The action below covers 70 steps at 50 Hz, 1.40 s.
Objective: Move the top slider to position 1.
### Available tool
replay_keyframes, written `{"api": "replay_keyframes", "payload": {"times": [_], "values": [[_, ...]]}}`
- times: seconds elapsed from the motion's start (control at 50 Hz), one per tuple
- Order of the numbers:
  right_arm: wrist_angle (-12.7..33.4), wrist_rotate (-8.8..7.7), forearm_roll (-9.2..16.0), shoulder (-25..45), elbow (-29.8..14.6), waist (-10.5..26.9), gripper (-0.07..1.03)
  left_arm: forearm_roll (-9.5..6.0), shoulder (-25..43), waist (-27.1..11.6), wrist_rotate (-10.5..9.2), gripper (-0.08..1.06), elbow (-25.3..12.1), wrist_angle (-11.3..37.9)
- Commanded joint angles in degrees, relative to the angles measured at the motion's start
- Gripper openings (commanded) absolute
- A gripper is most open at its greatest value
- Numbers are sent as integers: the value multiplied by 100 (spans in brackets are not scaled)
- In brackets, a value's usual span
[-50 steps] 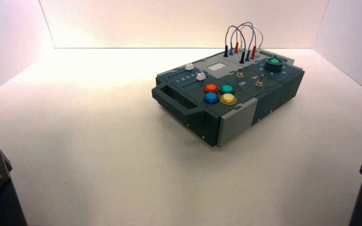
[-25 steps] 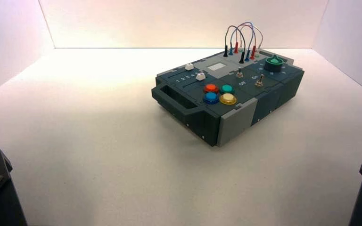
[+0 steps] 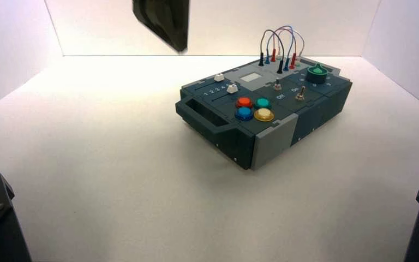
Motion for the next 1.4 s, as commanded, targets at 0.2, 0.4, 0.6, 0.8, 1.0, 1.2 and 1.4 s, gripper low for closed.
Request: {"api": "replay_keyframes", "payload": {"times": [0.2, 0.4, 0.6, 0.8, 1.0, 1.2, 1.4], "values": [[53, 9, 9, -290, -193, 9, -2, 0, 729, -325, 26, -3, -519, 431], [97, 9, 9, -290, -202, 9, -2, 18, 1107, -413, 79, -3, -765, 431], [114, 0, 0, -281, -193, 9, -2, 35, 1450, -475, 123, -3, -888, 466], [114, 0, -9, -281, -193, 9, -2, 193, 1793, -475, 220, -3, -932, 448], [114, -18, -9, -272, -193, 9, -2, 246, 2118, -475, 343, -3, -1107, 439], [114, -26, -9, -272, -193, 9, -2, 466, 2338, -475, 360, -3, -1274, 431], [114, -18, -9, -281, -193, 9, -2, 800, 2461, -448, 325, -3, -1371, 431]]}}
